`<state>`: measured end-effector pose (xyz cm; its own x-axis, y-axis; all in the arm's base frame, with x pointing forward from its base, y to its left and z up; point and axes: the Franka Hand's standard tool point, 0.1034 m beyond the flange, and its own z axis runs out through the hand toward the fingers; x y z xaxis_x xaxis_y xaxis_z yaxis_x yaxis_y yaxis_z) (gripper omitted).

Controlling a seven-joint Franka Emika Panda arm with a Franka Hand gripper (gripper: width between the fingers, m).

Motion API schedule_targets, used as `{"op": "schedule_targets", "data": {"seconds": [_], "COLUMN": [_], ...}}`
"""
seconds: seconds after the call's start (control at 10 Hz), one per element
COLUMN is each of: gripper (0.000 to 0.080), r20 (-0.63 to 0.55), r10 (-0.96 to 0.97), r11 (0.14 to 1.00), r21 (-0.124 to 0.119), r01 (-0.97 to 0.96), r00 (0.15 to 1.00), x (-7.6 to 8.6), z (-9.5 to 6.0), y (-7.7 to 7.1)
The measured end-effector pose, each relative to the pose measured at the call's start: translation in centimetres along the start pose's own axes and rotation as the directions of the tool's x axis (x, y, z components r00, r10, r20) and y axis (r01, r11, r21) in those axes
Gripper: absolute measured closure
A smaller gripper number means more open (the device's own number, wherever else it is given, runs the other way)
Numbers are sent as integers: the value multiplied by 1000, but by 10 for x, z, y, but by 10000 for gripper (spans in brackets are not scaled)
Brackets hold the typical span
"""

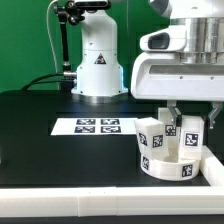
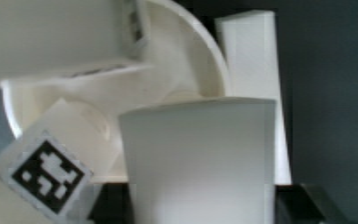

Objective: Assemble stool

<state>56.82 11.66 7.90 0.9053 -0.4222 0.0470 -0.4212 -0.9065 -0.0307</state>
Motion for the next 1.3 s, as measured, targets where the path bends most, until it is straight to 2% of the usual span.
{"op": "schedule_targets", "data": {"seconds": [0.2, 0.4, 0.8, 1.2, 1.3], "gripper": [461, 460, 459, 459, 459], "r20": [8, 27, 44, 64, 77], "r10": [242, 511, 731, 863, 926], "r11": [970, 859, 681, 501, 370], "r21": [5, 14, 12, 9, 23], "r01": [-242, -512, -732, -865, -929], "r00": [970, 859, 681, 500, 370], "x": [0, -1, -1, -1, -2], "z": [0, 0, 1, 1, 1], "y": [0, 0, -1, -1, 0]}}
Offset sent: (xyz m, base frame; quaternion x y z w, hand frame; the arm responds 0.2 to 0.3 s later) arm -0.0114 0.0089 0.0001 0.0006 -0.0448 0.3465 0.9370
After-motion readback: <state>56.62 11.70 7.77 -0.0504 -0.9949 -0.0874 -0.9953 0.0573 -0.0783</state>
